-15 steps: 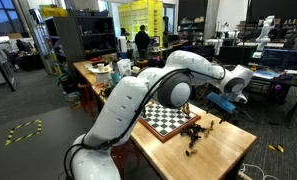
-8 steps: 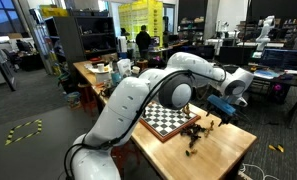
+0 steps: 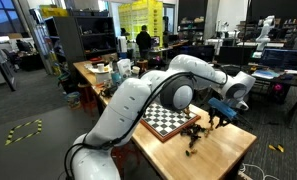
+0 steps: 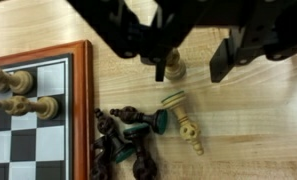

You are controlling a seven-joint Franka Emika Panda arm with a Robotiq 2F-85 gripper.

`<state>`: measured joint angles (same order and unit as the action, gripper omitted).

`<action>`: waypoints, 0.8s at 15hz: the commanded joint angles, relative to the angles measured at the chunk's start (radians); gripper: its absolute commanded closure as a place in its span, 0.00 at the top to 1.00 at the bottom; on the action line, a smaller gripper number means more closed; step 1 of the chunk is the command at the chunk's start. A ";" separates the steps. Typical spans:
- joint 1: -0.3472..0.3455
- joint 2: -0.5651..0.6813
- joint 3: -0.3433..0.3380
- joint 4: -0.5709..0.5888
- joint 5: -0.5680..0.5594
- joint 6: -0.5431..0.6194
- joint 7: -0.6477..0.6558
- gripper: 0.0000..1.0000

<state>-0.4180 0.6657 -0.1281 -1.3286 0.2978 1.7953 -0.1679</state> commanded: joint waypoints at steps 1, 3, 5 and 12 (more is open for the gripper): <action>-0.012 0.002 0.006 0.016 0.002 -0.020 -0.011 0.19; -0.013 0.002 0.006 0.016 0.002 -0.021 -0.013 0.05; -0.013 0.003 0.007 0.018 0.003 -0.022 -0.013 0.00; -0.013 -0.044 0.031 0.012 0.022 -0.026 -0.062 0.51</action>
<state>-0.4189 0.6585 -0.1154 -1.3160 0.2998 1.7909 -0.1937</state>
